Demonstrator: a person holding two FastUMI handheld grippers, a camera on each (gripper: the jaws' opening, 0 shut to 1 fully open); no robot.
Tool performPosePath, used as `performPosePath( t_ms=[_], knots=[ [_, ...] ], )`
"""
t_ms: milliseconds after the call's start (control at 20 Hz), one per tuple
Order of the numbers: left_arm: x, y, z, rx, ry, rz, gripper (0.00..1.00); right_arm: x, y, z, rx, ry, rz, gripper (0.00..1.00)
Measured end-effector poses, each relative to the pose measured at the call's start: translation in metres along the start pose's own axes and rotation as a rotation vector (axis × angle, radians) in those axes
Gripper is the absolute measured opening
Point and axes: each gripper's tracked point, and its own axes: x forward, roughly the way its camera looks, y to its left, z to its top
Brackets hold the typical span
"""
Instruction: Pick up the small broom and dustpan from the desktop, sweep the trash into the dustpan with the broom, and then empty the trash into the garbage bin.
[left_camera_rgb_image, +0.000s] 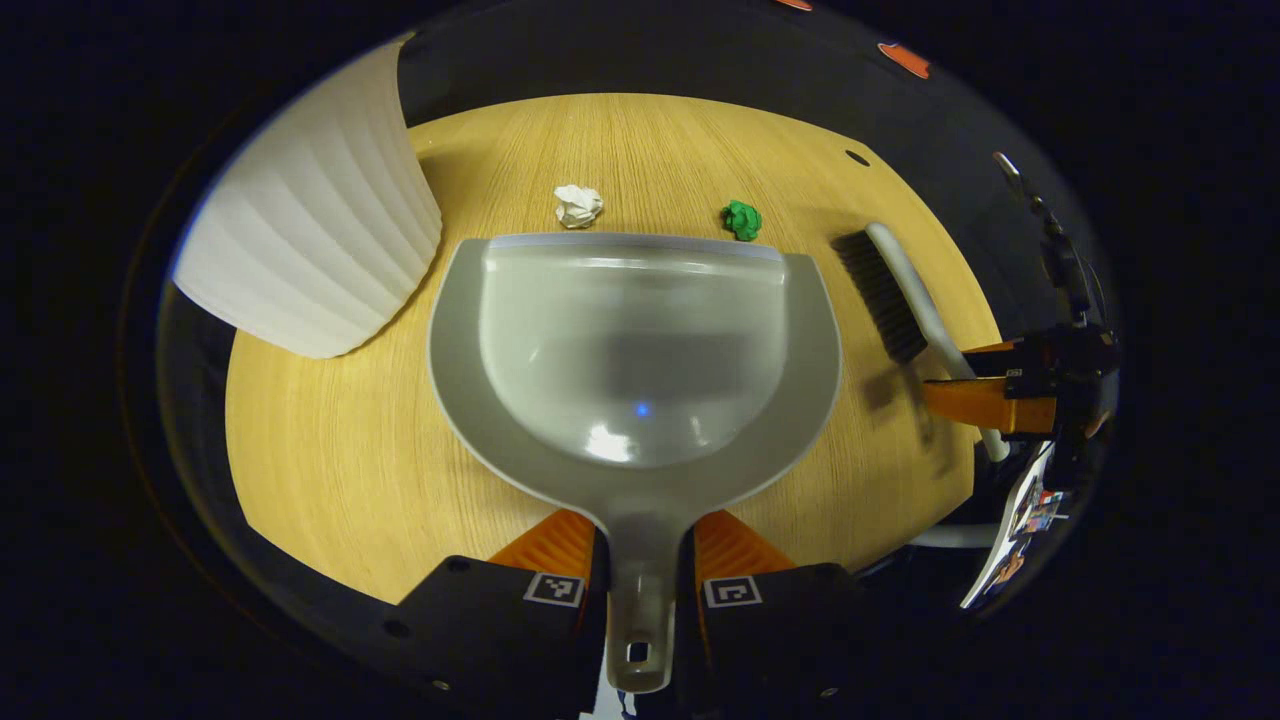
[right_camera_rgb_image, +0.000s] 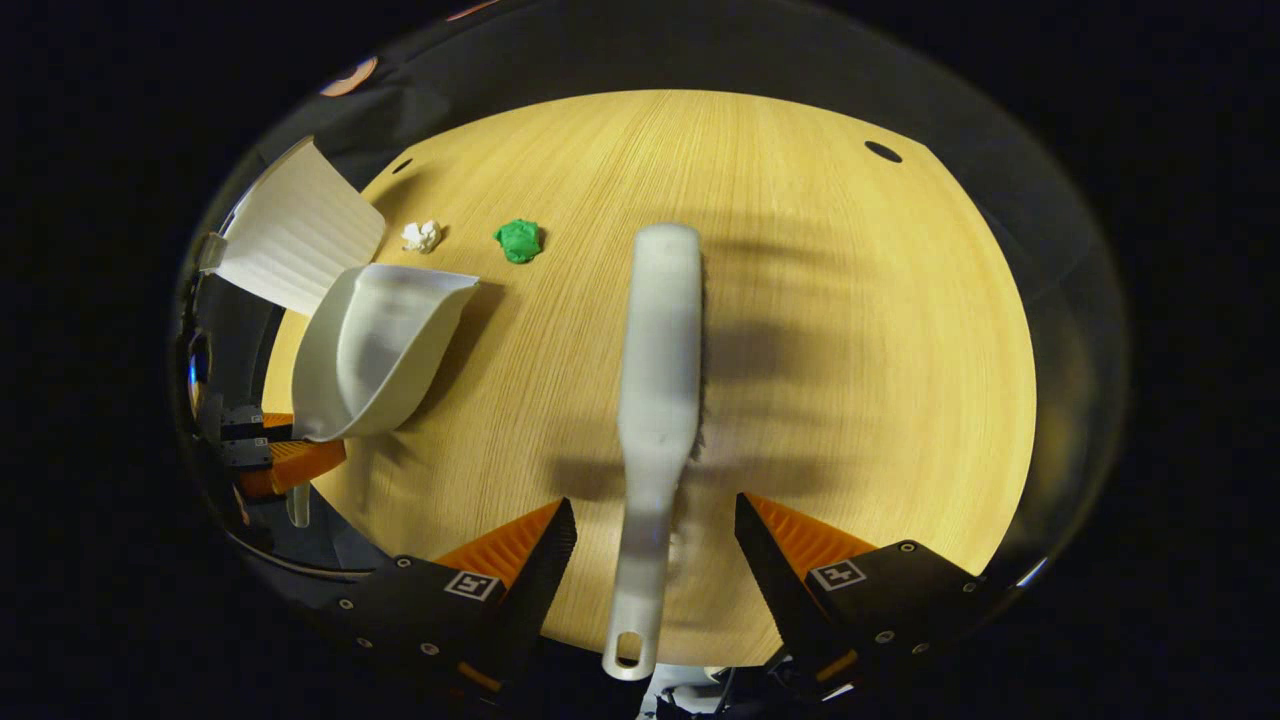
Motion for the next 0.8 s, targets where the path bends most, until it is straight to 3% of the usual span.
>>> performPosePath(
  t_ms=[250,300,350,400,500,650,800],
  knots=[
    [0.005,0.011,0.003,0.025,-0.016,0.007,0.29,0.009,0.0,-0.009,-0.039,0.073,-0.053,0.93],
    [0.007,0.012,0.003,0.029,-0.015,0.005,0.29,0.011,0.0,-0.01,-0.042,0.082,-0.062,0.71],
    [0.006,0.012,0.002,0.029,-0.012,0.0,0.29,0.013,0.0,-0.009,-0.041,0.086,-0.068,0.71],
    [0.004,0.011,0.001,0.029,-0.008,-0.007,0.29,0.014,0.001,-0.009,-0.043,0.082,-0.069,0.46],
    [0.003,0.012,-0.001,0.038,-0.001,-0.016,0.29,0.014,-0.003,-0.005,-0.057,0.057,-0.083,0.29],
    [0.003,0.017,-0.001,0.062,0.0,-0.018,0.29,0.009,-0.002,0.006,-0.053,-0.002,-0.08,0.21],
    [0.001,0.021,0.001,0.092,-0.003,-0.024,0.29,-0.005,0.014,0.03,0.014,-0.096,-0.009,0.17]
  ],
)
